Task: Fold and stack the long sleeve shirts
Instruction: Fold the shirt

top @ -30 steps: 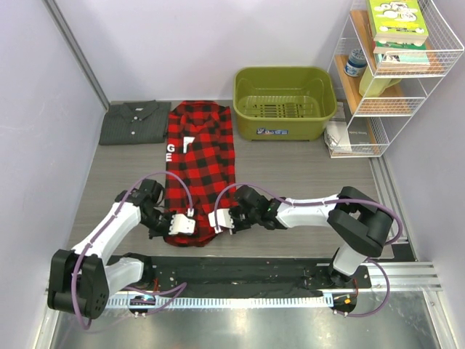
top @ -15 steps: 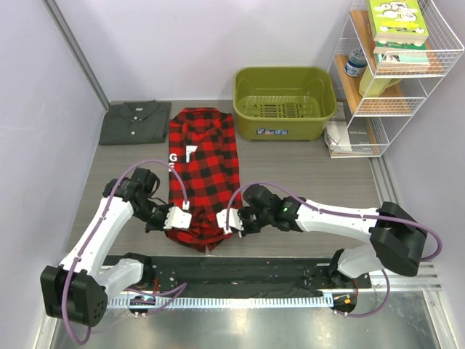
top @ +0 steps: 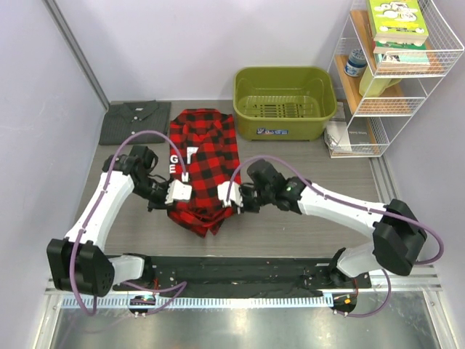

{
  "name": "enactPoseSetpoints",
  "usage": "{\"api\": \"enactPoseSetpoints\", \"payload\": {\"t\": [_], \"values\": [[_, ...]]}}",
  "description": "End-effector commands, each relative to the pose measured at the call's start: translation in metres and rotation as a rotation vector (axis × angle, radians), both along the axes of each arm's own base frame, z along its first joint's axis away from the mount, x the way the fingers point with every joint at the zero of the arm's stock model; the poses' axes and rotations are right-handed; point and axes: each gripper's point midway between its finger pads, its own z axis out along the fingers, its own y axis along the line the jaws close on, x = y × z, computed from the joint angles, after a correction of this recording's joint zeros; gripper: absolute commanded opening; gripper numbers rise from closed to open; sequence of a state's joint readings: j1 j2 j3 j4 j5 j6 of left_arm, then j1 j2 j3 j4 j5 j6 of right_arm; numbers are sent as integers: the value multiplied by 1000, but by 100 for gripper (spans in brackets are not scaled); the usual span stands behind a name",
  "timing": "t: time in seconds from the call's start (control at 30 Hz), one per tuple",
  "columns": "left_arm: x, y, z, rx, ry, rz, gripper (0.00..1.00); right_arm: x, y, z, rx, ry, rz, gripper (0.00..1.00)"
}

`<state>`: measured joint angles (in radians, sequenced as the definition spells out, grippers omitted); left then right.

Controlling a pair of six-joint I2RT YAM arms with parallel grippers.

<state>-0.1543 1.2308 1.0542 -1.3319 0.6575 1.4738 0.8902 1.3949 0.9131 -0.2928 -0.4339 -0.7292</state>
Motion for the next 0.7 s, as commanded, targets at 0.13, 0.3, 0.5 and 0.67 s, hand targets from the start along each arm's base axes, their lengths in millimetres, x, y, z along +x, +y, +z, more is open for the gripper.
{"api": "enactPoseSetpoints", "payload": {"t": [0.13, 0.3, 0.5, 0.67], "values": [[13, -4, 22, -64, 167, 126, 0, 65, 15, 41, 75, -49, -24, 1], [59, -4, 19, -90, 188, 198, 0, 106, 19, 41, 74, -66, -43, 1], [112, -4, 8, -94, 166, 260, 0, 163, 20, 28, 57, -83, -85, 1], [157, 2, -11, -89, 199, 339, 0, 197, 25, 9, 42, -82, -87, 1]]}}
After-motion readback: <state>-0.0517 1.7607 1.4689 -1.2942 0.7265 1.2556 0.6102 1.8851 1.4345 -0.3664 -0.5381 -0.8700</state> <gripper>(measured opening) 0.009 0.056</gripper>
